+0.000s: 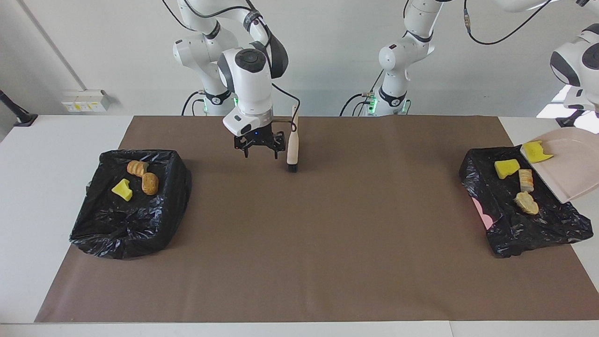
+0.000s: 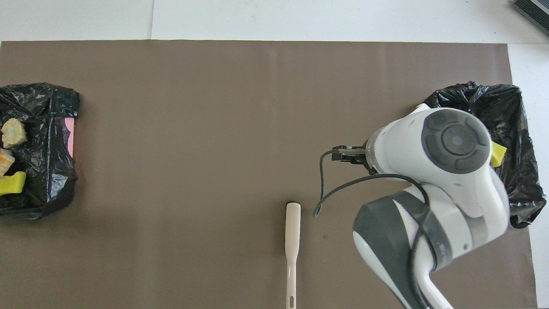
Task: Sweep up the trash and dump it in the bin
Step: 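Tip the dustpan into the bag while the right gripper reaches the other bag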
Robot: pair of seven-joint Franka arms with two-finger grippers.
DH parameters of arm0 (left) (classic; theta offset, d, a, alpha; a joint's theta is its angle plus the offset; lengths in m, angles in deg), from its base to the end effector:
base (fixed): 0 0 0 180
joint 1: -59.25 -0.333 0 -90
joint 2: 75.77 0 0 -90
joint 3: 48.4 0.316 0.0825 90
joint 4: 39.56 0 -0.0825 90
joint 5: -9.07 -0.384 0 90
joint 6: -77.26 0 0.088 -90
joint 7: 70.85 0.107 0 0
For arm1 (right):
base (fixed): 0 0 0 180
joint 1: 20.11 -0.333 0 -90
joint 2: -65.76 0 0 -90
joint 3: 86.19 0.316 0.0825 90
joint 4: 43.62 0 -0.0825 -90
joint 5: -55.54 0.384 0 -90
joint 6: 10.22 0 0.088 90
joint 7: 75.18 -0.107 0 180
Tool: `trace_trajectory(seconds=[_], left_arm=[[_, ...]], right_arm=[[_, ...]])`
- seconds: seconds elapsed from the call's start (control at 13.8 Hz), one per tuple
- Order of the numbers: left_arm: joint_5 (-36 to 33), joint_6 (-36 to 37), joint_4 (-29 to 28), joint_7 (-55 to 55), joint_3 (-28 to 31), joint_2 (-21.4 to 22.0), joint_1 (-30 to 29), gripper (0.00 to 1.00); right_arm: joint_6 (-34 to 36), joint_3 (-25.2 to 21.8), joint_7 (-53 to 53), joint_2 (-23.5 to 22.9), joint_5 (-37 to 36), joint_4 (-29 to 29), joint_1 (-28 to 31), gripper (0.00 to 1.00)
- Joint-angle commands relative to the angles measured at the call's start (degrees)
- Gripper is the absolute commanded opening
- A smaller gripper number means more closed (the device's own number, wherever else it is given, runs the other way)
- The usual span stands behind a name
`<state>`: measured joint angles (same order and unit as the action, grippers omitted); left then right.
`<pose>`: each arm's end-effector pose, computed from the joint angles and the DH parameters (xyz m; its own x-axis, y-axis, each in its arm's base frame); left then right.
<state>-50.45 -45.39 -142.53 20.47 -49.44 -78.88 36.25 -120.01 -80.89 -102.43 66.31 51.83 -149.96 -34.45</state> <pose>0.5538 0.2632 0.5597 -0.0543 -0.5580 -0.8281 -0.9935 0.1132 -0.0111 0.5352 0.1863 0.5242 0.9897 -0.1112 0.0903 -0.1138 -0.9932 0.0245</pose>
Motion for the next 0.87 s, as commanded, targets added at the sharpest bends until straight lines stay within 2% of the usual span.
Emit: trace_trajectory(seconds=[0.0, 0.15, 0.44, 0.65, 0.8], left_arm=[[-1.3, 3.0, 2.0, 0.2, 0.1, 0.7, 2.9, 0.0], [2.3, 4.3, 1.9, 0.1, -0.4, 2.0, 3.7, 0.0], [18.8, 15.8, 0.6, -4.6, -0.4, 3.9, 7.9, 0.0], [31.2, 17.0, -2.9, -10.7, -0.4, 5.6, 9.9, 0.0], [39.4, 16.9, -5.0, -16.2, -0.4, 6.5, 11.5, 0.0]], right_arm=[[5.3, 0.5, 4.8, 1.3, 1.8, 3.8, 3.8, 1.0], [7.5, 0.4, 6.2, 3.0, 2.9, 4.6, 5.9, 1.0], [11.2, 0.3, 6.2, 5.1, 3.1, 6.3, 9.2, 1.0], [13.5, 0.4, 6.4, 5.6, 3.1, 8.2, 12.6, 1.0], [15.5, -0.1, 9.0, 5.6, 5.6, 9.6, 14.8, 1.0]])
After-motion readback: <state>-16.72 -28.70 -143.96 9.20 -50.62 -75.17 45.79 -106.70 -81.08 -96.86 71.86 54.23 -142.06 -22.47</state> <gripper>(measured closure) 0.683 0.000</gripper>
